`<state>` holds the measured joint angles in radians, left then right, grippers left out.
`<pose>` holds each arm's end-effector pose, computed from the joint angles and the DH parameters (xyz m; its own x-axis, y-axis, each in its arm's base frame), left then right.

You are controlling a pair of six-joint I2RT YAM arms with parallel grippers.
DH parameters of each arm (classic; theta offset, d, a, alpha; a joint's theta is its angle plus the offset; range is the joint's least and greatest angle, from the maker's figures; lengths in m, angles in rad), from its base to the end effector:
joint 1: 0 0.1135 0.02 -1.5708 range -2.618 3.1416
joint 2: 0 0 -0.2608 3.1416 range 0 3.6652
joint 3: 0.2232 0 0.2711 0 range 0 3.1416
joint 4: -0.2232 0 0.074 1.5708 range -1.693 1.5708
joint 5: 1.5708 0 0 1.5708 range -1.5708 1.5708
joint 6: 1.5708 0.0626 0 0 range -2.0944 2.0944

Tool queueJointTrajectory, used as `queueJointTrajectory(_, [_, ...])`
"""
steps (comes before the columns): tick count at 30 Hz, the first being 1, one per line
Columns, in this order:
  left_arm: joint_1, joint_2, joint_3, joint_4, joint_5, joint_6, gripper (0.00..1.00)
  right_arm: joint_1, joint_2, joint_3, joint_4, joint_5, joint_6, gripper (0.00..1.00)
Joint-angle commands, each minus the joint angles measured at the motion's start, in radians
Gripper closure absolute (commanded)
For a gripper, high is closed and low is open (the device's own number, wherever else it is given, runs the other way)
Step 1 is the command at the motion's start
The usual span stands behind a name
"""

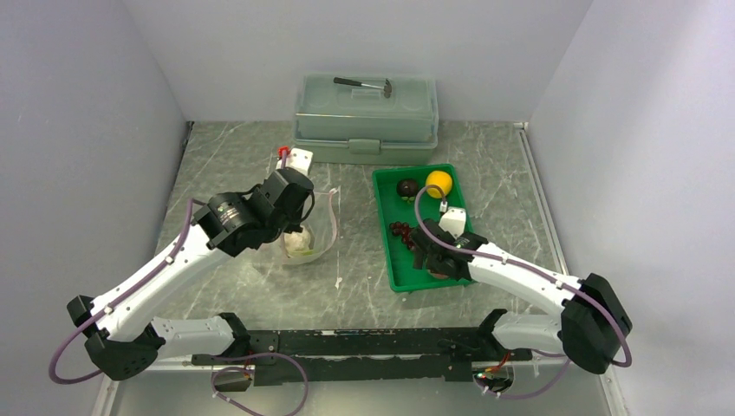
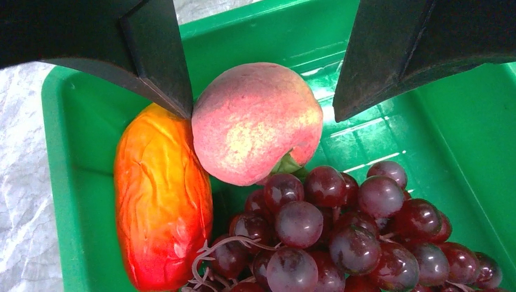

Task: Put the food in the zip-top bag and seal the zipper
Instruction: Pick up the fake fruit from the bin, then place the fake fruit in the zipper food storage bag.

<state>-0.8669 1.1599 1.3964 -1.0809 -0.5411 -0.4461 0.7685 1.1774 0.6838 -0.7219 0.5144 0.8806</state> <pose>0.1822 -0.1648 0.3774 -0.6229 0.1623 -0.7653 0.1810 0.9816 0.0608 0.1839 0.1349 0.1615 -0.8009 0.1595 -0.5772 0.2129 0.9767 -0.0254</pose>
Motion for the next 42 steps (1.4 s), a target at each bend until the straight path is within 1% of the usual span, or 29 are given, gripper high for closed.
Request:
queueJointTrajectory(1, [0.001,-0.022,-0.003,0.027,0.006,0.004,0.98,-0.006,0.001,-0.001,0.049,0.007,-0.013,0.14])
queueJointTrajectory(3, [0.002,-0.021,-0.006,0.027,0.008,0.001,0.98,-0.006,0.0,-0.002,0.054,0.007,-0.017,0.19])
queueJointTrajectory(6, [0.002,-0.023,-0.01,0.025,0.006,-0.002,0.98,-0.007,-0.012,0.0,0.047,0.006,-0.027,0.3])
queueJointTrajectory(9, [0.002,-0.025,-0.011,0.026,0.007,-0.003,0.98,-0.006,-0.043,0.009,0.032,0.005,-0.036,0.48])
queueJointTrajectory(11, [0.002,-0.026,-0.011,0.026,0.009,-0.003,0.98,-0.006,-0.074,0.017,0.018,0.006,-0.041,0.56])
queueJointTrajectory(14, [0.003,-0.025,-0.01,0.027,0.01,-0.005,0.98,-0.006,-0.119,0.037,-0.01,0.007,-0.045,0.61])
queueJointTrajectory(20, [0.001,-0.017,-0.008,0.028,0.01,-0.004,0.98,-0.006,-0.212,0.078,0.003,-0.045,-0.087,0.65])
queueJointTrajectory(25, [0.002,-0.011,-0.004,0.023,0.008,-0.008,0.99,-0.005,-0.294,0.116,0.087,-0.165,-0.146,0.65])
queueJointTrajectory(31, [0.003,-0.002,0.005,0.023,0.011,-0.009,0.99,-0.003,-0.359,0.135,0.282,-0.351,-0.206,0.66])
queueJointTrajectory(37, [0.002,0.015,0.022,0.015,0.016,-0.008,1.0,0.001,-0.349,0.161,0.472,-0.544,-0.217,0.66])
queueJointTrajectory(42, [0.002,0.016,0.029,0.014,0.016,-0.008,1.0,0.028,-0.321,0.201,0.594,-0.606,-0.212,0.66])
